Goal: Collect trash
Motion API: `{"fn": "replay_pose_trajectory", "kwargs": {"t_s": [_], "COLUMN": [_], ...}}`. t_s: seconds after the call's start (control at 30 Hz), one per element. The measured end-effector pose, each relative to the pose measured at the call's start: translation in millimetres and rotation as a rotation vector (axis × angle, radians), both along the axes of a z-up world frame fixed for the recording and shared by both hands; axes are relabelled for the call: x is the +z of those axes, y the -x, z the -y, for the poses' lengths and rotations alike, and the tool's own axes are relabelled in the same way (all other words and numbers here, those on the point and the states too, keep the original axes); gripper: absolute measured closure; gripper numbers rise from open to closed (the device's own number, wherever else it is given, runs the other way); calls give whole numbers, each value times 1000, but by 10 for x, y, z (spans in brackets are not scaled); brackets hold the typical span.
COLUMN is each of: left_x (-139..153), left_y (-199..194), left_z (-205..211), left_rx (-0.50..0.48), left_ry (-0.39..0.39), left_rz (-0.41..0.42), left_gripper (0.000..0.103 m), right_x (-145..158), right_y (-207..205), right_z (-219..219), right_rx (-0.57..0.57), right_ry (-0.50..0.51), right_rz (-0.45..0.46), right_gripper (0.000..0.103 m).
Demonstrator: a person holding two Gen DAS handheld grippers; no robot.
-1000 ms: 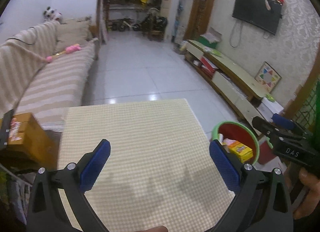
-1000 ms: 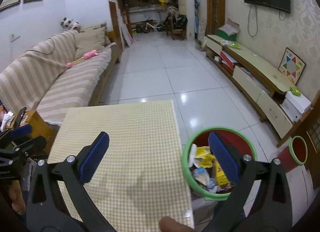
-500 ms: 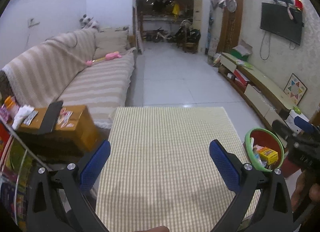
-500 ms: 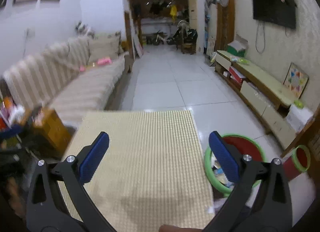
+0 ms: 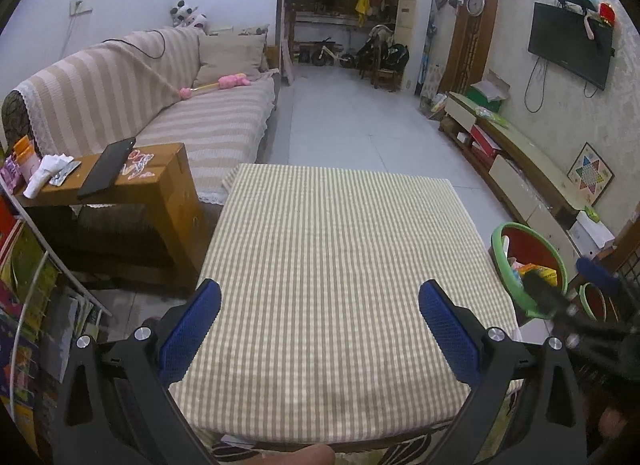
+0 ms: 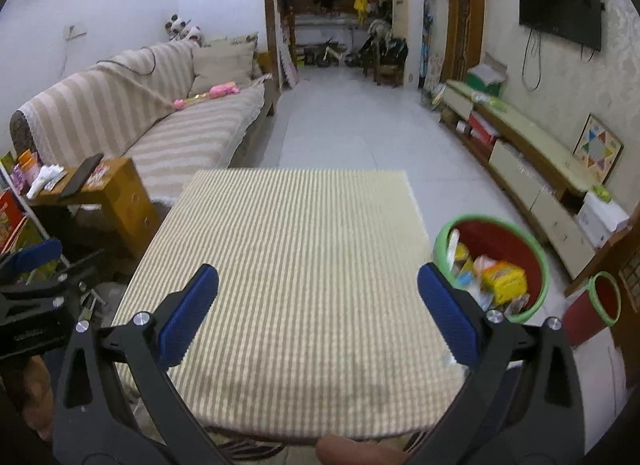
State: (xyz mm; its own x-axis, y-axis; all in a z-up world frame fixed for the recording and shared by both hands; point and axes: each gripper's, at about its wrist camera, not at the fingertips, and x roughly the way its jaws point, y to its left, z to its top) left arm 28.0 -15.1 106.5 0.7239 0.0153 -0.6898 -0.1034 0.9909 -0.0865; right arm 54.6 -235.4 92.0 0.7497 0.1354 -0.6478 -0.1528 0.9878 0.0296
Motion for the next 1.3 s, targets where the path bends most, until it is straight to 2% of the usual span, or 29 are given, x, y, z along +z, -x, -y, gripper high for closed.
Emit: {"fn": "replay_pose_trajectory", "kwargs": {"t_s": [0.17,0.3,0.8,1.3], "left_x": [-78,-145,-257,-226], "left_y": [56,82,80,104], "left_z": [24,42,152,171], "left_rx": [13,20,-15,-13], "left_ry": [1,4,-11,-23], "left_rz": [10,-1,-54,-41], "left_gripper": [8,8,8,8], "right_x": [-226,-276,-276,-247], "right_y": [99,99,104,101], "right_z": [-39,-12,68,86], "right_rx": [16,-3,-27,-28], "right_ry": [12,0,-15,-15], "right_rz": [-22,-33,-25,-19], "right_gripper": [5,5,5,5]}}
